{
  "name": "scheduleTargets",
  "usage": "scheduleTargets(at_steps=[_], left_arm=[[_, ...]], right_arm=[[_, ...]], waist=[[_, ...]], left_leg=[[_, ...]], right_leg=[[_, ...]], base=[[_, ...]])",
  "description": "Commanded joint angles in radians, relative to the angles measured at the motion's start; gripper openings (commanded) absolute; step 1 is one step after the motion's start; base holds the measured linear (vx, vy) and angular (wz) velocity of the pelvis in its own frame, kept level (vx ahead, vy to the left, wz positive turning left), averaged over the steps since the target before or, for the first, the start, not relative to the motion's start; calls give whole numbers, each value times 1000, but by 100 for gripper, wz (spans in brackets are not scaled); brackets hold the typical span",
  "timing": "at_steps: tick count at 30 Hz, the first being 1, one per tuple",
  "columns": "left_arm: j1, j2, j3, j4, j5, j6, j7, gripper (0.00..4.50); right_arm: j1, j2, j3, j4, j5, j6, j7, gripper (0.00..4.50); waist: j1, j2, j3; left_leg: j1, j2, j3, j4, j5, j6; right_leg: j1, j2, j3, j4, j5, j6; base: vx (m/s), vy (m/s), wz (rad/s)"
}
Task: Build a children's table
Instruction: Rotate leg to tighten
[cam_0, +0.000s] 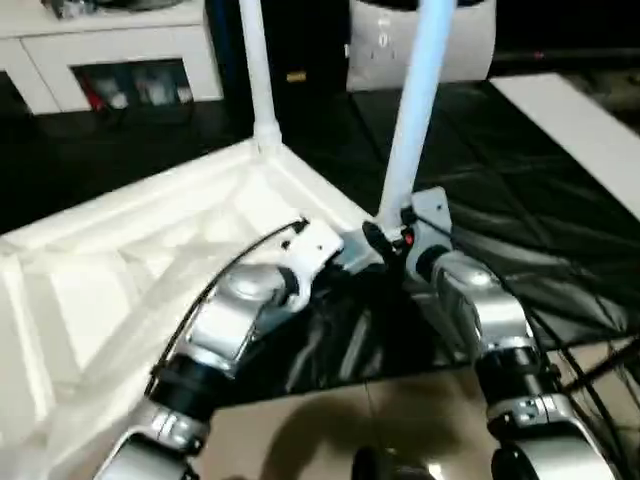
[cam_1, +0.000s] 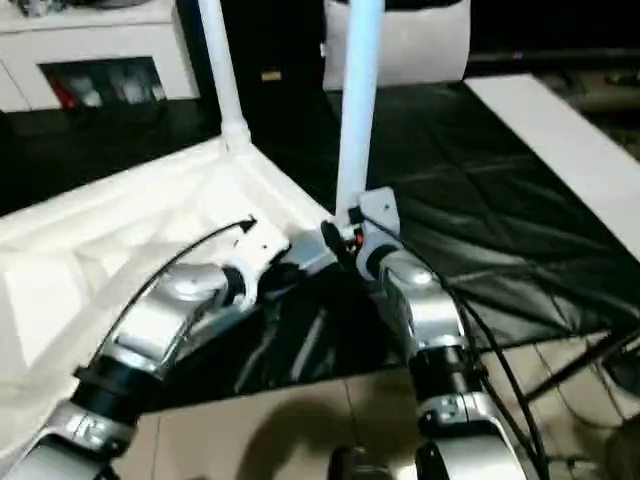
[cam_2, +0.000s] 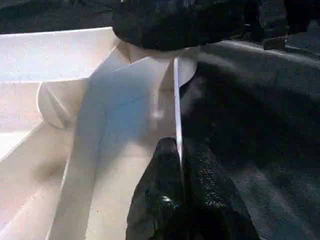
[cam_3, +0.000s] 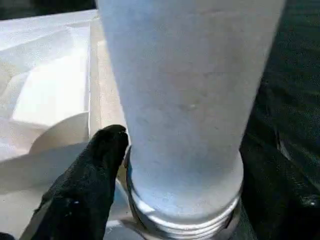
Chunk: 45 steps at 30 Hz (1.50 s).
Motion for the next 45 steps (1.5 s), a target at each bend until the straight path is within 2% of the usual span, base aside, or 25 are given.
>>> scheduleTargets(at_steps=[1,2,3,4,5,6,7,10,11,15,16,19,24,25,28,32,33,35,39,45], left_arm=[[-30,3,-24,-12,6,-21,10,0],[-30,16,-24,-6,11,-28,4,0],[-30,23,-23,-2,15,-32,1,0],[-30,24,-23,-1,15,-33,0,0],[-30,46,-23,7,20,-49,-17,0],[-30,54,-23,9,20,-55,-26,0],[-30,76,-25,15,21,-75,-50,0],[-28,124,-43,28,18,-127,-116,0],[-28,149,-52,37,13,-147,-158,0],[-34,200,-77,71,4,-248,-237,0],[-34,226,-92,76,-7,-293,-300,0],[-35,258,-113,85,-22,-356,-387,0],[-43,299,-150,117,-29,-415,-504,0],[-45,308,-161,126,-27,-438,-530,0],[-54,327,-178,151,-30,-492,-590,0],[-68,337,-185,175,-24,-526,-624,0],[-72,338,-186,181,-24,-533,-628,0],[-80,339,-188,196,-23,-551,-638,0],[-89,335,-187,218,-22,-575,-650,0],[-92,328,-184,231,-28,-589,-657,0]], right_arm=[[33,35,59,-7,35,2,64,386],[43,20,58,-20,40,-16,85,406],[49,10,58,-29,42,-28,99,406],[49,9,58,-30,43,-29,100,425],[67,-20,54,-56,53,-46,143,425],[73,-35,53,-64,55,-53,162,440],[87,-72,50,-84,61,-70,212,446],[111,-157,50,-107,70,-114,327,446],[115,-201,48,-109,76,-138,386,446],[112,-276,48,-101,91,-180,497,446],[108,-313,56,-94,96,-204,560,446],[100,-349,69,-85,104,-240,634,446],[84,-390,108,-63,98,-287,742,446],[82,-398,119,-60,97,-296,774,446],[71,-416,149,-42,97,-316,849,446],[54,-423,171,-13,96,-322,898,416],[49,-422,174,-5,96,-322,905,392],[37,-418,179,10,99,-319,919,386],[23,-418,185,31,105,-326,944,342],[21,-417,188,43,115,-325,970,301]], waist=[[15,-9,-79],[20,-5,-82],[21,-7,-82],[22,-9,-84],[26,-9,-87],[35,-7,-89],[42,-7,-88],[51,-11,-88],[56,-11,-84],[63,-11,-80],[64,-13,-80],[67,-16,-80],[85,-17,-83],[88,-21,-82],[94,-22,-83],[100,-27,-81],[101,-29,-82],[103,-27,-82],[102,-31,-83],[103,-33,-82]], left_leg=[[-37,13,5,-66,-28,106],[-41,17,5,-64,13,125],[-35,20,7,-64,14,136],[-35,19,9,-62,22,146],[-41,20,8,-62,49,164],[-39,20,10,-59,74,184],[-38,20,12,-58,75,201],[-43,19,15,-56,70,213],[-41,18,16,-58,46,210],[-37,17,18,-60,-8,183],[-37,16,19,-61,-20,176],[-37,19,20,-62,-25,174],[-32,27,19,-63,15,184],[-32,29,20,-63,21,190],[-33,29,19,-63,32,199],[-34,28,23,-64,18,186],[-34,27,24,-64,19,180],[-34,27,23,-64,20,174],[-36,27,24,-63,30,176],[-35,27,25,-64,27,173]], right_leg=[[66,-64,72,-81,-398,-53],[71,-60,75,-66,-302,-98],[65,-58,78,-66,-281,-114],[66,-57,81,-61,-258,-130],[73,-57,82,-51,-223,-156],[72,-58,85,-47,-190,-170],[71,-58,84,-51,-190,-171],[72,-56,83,-51,-213,-162],[69,-55,81,-61,-266,-146],[66,-54,79,-72,-344,-118],[66,-53,79,-73,-360,-110],[65,-53,81,-72,-362,-108],[60,-55,86,-60,-316,-135],[60,-55,86,-59,-302,-141],[61,-56,87,-54,-283,-152],[63,-57,88,-58,-318,-140],[63,-56,88,-59,-327,-135],[63,-56,87,-60,-333,-132],[64,-55,88,-56,-317,-131],[64,-56,87,-58,-337,-123]], base=[[70,-6,-5],[51,-10,7],[0,0,0],[0,0,0],[0,0,0],[0,0,0],[0,0,0],[0,0,0],[0,0,0],[0,0,0],[0,0,0],[0,0,0],[0,0,0],[0,0,0],[0,0,0],[0,0,0],[0,0,0],[0,0,0],[0,0,0],[0,0,0]])
